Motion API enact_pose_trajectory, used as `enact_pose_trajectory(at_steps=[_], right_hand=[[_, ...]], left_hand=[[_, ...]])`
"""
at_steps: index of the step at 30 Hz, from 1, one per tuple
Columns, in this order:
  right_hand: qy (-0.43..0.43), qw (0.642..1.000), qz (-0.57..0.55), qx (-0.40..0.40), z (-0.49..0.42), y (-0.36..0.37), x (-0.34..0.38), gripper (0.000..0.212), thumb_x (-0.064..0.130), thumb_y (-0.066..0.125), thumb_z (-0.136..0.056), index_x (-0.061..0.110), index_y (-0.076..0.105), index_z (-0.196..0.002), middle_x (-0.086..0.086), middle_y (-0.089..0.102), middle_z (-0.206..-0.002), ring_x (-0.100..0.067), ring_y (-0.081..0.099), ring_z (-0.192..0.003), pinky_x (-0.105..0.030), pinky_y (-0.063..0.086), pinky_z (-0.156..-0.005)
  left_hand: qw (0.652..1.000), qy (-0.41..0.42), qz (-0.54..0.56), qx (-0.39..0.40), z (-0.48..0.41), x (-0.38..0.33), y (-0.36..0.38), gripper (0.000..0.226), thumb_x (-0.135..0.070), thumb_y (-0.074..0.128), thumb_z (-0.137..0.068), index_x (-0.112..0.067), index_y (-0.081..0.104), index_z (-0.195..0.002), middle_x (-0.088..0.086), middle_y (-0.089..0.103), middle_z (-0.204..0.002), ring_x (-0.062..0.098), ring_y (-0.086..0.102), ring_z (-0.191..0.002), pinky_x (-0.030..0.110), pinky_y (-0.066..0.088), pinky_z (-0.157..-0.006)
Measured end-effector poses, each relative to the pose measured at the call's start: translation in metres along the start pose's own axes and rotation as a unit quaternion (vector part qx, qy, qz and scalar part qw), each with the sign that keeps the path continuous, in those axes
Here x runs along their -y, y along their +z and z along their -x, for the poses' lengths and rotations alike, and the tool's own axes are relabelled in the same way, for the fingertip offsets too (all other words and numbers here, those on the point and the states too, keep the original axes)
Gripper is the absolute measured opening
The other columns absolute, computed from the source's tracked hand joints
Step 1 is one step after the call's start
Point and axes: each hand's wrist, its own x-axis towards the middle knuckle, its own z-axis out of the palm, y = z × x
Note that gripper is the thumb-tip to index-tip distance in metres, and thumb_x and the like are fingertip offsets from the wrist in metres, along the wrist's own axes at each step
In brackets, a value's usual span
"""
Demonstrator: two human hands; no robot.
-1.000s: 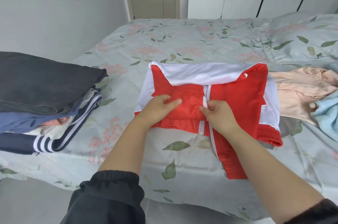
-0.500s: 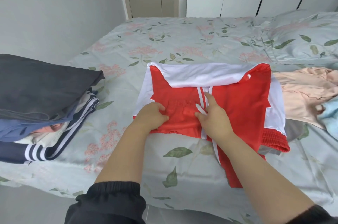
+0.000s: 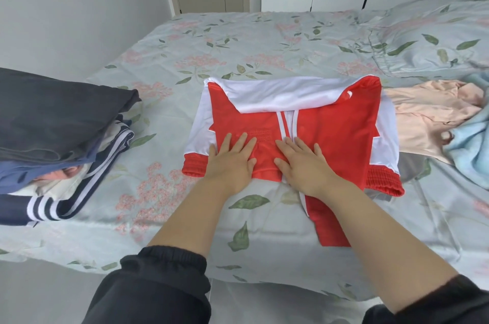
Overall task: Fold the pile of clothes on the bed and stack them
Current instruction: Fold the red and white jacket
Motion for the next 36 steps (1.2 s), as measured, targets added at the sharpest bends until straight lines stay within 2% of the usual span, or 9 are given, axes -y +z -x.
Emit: enact_pose_trajectory(at_steps=[8,13,18,22,26,29,32,34,36], right_hand=[[-0.035,0.981,-0.117,-0.15,0.057,-0.043,-0.041,0.033,-0.002,0.047,-0.091,0.007,0.065,-0.118,-0.008,0.061,-0.126,-0.024,0.051,-0.12,-0.023,0.03,-0.101],[0.002,0.986,-0.15,-0.07,0.095,-0.059,-0.076,0.038,-0.01,0.047,-0.082,0.021,0.068,-0.085,0.005,0.066,-0.081,-0.016,0.064,-0.08,-0.009,0.044,-0.062],[-0.052,0.992,-0.115,-0.023,0.123,-0.055,-0.092,0.063,-0.024,0.039,-0.069,0.012,0.067,-0.112,0.0,0.055,-0.1,-0.018,0.056,-0.093,-0.016,0.043,-0.083],[-0.072,0.992,-0.067,-0.074,0.127,-0.041,-0.089,0.065,-0.018,0.053,-0.071,0.014,0.06,-0.127,-0.006,0.045,-0.107,-0.023,0.05,-0.102,-0.029,0.042,-0.097],[-0.071,0.989,-0.03,-0.123,0.123,-0.038,-0.087,0.045,-0.003,0.063,-0.078,0.024,0.07,-0.114,-0.008,0.051,-0.132,-0.025,0.045,-0.117,-0.037,0.036,-0.103],[-0.08,0.986,-0.12,-0.086,0.118,-0.04,-0.089,0.03,0.001,0.066,-0.084,0.022,0.075,-0.104,0.006,0.051,-0.134,-0.008,0.038,-0.129,-0.022,0.027,-0.11],[-0.023,0.963,-0.258,-0.079,0.111,-0.044,-0.087,0.012,0.009,0.064,-0.089,0.009,0.073,-0.082,0.012,0.066,-0.089,0.009,0.054,-0.087,-0.011,0.04,-0.08],[0.021,0.952,-0.281,-0.121,0.101,-0.046,-0.086,0.037,0.015,0.062,-0.091,0.008,0.049,-0.057,0.004,0.044,-0.058,-0.002,0.037,-0.052,-0.018,0.032,-0.056],[0.039,0.937,-0.301,-0.171,0.091,-0.049,-0.081,0.047,0.015,0.06,-0.093,0.016,0.032,-0.054,0.006,0.03,-0.053,-0.005,0.028,-0.047,-0.018,0.026,-0.049]], left_hand=[[0.975,0.196,0.016,-0.1,0.018,-0.043,-0.02,0.054,-0.016,0.059,-0.088,-0.027,0.046,-0.139,-0.003,0.028,-0.155,0.018,0.006,-0.147,0.047,0.006,-0.117],[0.95,0.304,-0.01,-0.074,0.035,-0.071,-0.012,0.059,-0.036,0.069,-0.082,-0.031,0.049,-0.138,-0.006,0.034,-0.152,0.013,0.013,-0.145,0.036,0.009,-0.117],[0.934,0.341,-0.024,-0.099,0.047,-0.078,-0.01,0.047,-0.025,0.069,-0.082,-0.024,0.06,-0.129,-0.002,0.048,-0.143,0.018,0.029,-0.141,0.038,0.024,-0.113],[0.905,0.388,0.004,-0.174,0.054,-0.083,-0.007,0.037,-0.005,0.084,-0.058,-0.009,0.076,-0.094,0.01,0.07,-0.107,0.029,0.065,-0.106,0.044,0.054,-0.086],[0.929,0.299,0.162,-0.148,0.053,-0.083,0.003,0.022,0.001,0.063,-0.082,-0.004,0.073,-0.101,0.009,0.068,-0.115,0.023,0.055,-0.121,0.027,0.038,-0.102],[0.921,0.188,0.304,-0.155,0.048,-0.083,-0.002,0.011,-0.001,0.06,-0.086,-0.001,0.071,-0.09,0.013,0.07,-0.093,0.022,0.063,-0.09,0.027,0.044,-0.08],[0.869,0.113,0.459,-0.145,0.037,-0.085,-0.015,0.017,-0.012,0.066,-0.088,-0.01,0.063,-0.071,-0.003,0.062,-0.061,0.006,0.052,-0.056,0.024,0.041,-0.06],[0.828,0.072,0.537,-0.141,0.028,-0.087,-0.02,0.015,-0.015,0.068,-0.087,-0.019,0.066,-0.072,-0.01,0.063,-0.058,-0.002,0.053,-0.053,0.015,0.041,-0.058],[0.803,0.052,0.572,-0.161,0.017,-0.091,-0.023,0.011,-0.017,0.069,-0.087,-0.021,0.068,-0.077,-0.008,0.06,-0.055,-0.002,0.049,-0.049,0.013,0.039,-0.056]])
